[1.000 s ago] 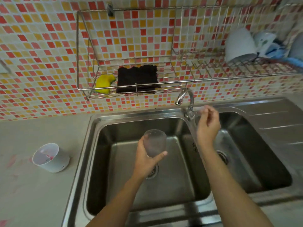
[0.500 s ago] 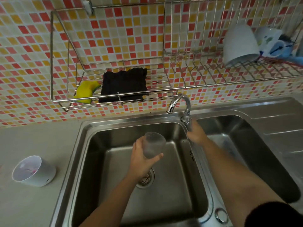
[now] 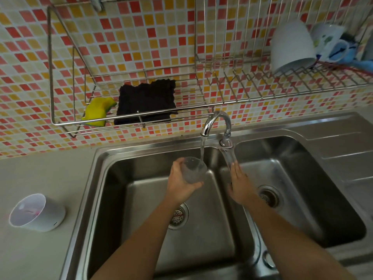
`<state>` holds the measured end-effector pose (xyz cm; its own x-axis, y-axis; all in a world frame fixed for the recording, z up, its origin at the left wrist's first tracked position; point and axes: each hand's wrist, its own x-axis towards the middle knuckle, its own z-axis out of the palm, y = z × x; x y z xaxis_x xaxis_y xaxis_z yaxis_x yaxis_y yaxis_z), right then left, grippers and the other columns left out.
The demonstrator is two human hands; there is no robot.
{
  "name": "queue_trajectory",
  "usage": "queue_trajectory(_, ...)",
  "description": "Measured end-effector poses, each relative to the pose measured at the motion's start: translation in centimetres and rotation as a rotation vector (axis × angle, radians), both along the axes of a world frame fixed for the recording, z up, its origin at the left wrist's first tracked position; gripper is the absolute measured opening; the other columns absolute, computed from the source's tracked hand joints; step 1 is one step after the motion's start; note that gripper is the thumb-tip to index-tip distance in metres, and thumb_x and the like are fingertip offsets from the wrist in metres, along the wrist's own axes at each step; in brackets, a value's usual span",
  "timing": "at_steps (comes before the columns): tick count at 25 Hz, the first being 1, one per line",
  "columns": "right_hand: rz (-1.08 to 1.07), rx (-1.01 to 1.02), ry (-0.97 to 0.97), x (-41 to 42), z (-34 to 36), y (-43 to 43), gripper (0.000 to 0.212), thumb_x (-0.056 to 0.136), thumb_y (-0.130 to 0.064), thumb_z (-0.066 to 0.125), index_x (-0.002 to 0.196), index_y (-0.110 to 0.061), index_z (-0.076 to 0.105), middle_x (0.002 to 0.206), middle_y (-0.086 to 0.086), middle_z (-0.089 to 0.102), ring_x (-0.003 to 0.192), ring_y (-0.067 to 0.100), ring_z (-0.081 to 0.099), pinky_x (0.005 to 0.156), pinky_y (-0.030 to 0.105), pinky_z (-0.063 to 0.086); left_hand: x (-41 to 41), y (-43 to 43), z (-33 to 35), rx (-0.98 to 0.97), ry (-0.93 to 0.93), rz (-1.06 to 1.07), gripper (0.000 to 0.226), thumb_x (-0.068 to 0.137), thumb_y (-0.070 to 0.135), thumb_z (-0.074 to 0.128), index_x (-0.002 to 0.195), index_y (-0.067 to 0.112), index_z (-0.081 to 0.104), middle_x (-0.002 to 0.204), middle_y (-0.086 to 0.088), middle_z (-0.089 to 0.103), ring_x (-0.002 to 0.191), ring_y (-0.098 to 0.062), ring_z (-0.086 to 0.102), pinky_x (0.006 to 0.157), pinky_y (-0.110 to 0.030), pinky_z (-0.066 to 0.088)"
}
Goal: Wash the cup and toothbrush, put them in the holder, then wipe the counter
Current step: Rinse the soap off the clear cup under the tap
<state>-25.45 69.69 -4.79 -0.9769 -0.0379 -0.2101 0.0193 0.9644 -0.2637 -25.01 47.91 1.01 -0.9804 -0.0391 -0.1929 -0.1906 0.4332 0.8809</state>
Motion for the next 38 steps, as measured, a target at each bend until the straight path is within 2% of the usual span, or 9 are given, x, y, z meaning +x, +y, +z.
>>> queue_trajectory(3, -0.121, 0.024, -0.006, 3.7, -1.8, -0.5, 0.070, 0.098, -0.034, 0.032, 0.147, -0.003, -0.006, 0.158, 0.014, -0.009, 0.146, 0.027, -0.006, 0.119, 0.040, 0.006, -0.4, 1.1, -0.5, -0.062, -0.071, 0.045, 0.089, 0.044, 0.036, 0.080, 0.124, 0.033, 0.040, 0.125, 0.005, 0.053, 0.114, -0.019, 0.053, 0.096, -0.041, 0.050)
queue_trajectory(5, -0.168, 0.021, 0.000, 4.6, -2.1, -0.9, 0.069, 0.098, -0.034, 0.031, 0.148, -0.004, -0.007, 0.157, 0.014, -0.010, 0.146, 0.027, -0.006, 0.119, 0.040, 0.004, -0.7, 1.6, -0.5, -0.181, -0.130, 0.078, 0.088, 0.047, 0.039, 0.082, 0.124, 0.029, 0.042, 0.124, 0.003, 0.055, 0.114, -0.022, 0.052, 0.097, -0.040, 0.048)
queue_trajectory(9, -0.155, 0.040, 0.002, 5.6, -2.0, -1.1, 0.070, 0.098, -0.035, 0.030, 0.147, -0.003, -0.010, 0.157, 0.016, -0.012, 0.146, 0.028, -0.009, 0.117, 0.039, 0.000, -1.7, 2.2, 0.4, -0.183, -0.148, 0.188, 0.087, 0.055, 0.029, 0.087, 0.129, 0.012, 0.043, 0.128, -0.007, 0.051, 0.115, -0.025, 0.054, 0.093, -0.029, 0.045)
queue_trajectory(12, -0.140, 0.034, 0.010, 5.8, -2.1, -0.9, 0.070, 0.098, -0.036, 0.029, 0.147, -0.003, -0.009, 0.157, 0.016, -0.012, 0.146, 0.027, -0.009, 0.117, 0.038, -0.001, -2.1, 2.8, 1.2, -0.095, -0.112, 0.111, 0.089, 0.058, 0.028, 0.087, 0.134, 0.014, 0.041, 0.123, 0.000, 0.054, 0.111, -0.018, 0.055, 0.083, -0.016, 0.039)
queue_trajectory(15, -0.131, 0.030, 0.002, 5.6, -2.1, -0.8, 0.071, 0.098, -0.038, 0.028, 0.146, -0.004, -0.011, 0.157, 0.015, -0.014, 0.145, 0.026, -0.011, 0.116, 0.036, -0.004, -1.8, 1.9, 1.4, -0.071, -0.107, 0.046, 0.084, 0.057, 0.026, 0.087, 0.129, 0.018, 0.045, 0.117, 0.005, 0.056, 0.101, -0.010, 0.055, 0.075, -0.009, 0.038)
queue_trajectory(21, -0.134, 0.034, 0.008, 5.8, -1.8, -0.9, 0.069, 0.098, -0.038, 0.026, 0.147, -0.004, -0.010, 0.157, 0.015, -0.013, 0.146, 0.026, -0.011, 0.113, 0.033, -0.007, -1.4, 1.1, 1.8, -0.112, -0.121, -0.055, 0.081, 0.053, 0.023, 0.087, 0.124, 0.027, 0.048, 0.117, 0.004, 0.061, 0.098, -0.012, 0.055, 0.077, -0.017, 0.042)
queue_trajectory(26, -0.136, 0.033, -0.023, 5.7, -1.7, -0.9, 0.069, 0.099, -0.038, 0.027, 0.147, -0.004, -0.010, 0.157, 0.014, -0.013, 0.146, 0.026, -0.011, 0.114, 0.034, -0.005, -1.5, 0.9, 1.9, -0.119, -0.094, -0.066, 0.083, 0.054, 0.020, 0.087, 0.127, 0.022, 0.048, 0.123, 0.006, 0.058, 0.102, -0.010, 0.051, 0.086, -0.018, 0.040)
queue_trajectory(33, -0.136, 0.018, -0.026, 5.6, -1.4, -0.9, 0.069, 0.099, -0.037, 0.027, 0.147, -0.003, -0.010, 0.157, 0.015, -0.013, 0.146, 0.027, -0.010, 0.114, 0.034, -0.005, -1.3, 0.8, 2.3, -0.114, -0.089, -0.062, 0.078, 0.055, 0.021, 0.087, 0.123, 0.023, 0.049, 0.113, 0.006, 0.056, 0.100, -0.014, 0.053, 0.084, -0.021, 0.043)
queue_trajectory(38, -0.135, 0.011, -0.026, 5.6, -1.5, -0.9, 0.069, 0.099, -0.036, 0.029, 0.147, -0.003, -0.008, 0.157, 0.016, -0.012, 0.146, 0.028, -0.010, 0.116, 0.036, -0.002, -1.6, 1.1, 2.6, -0.104, -0.097, -0.073, 0.079, 0.055, 0.021, 0.087, 0.124, 0.023, 0.048, 0.115, 0.006, 0.056, 0.103, -0.013, 0.052, 0.084, -0.021, 0.042)
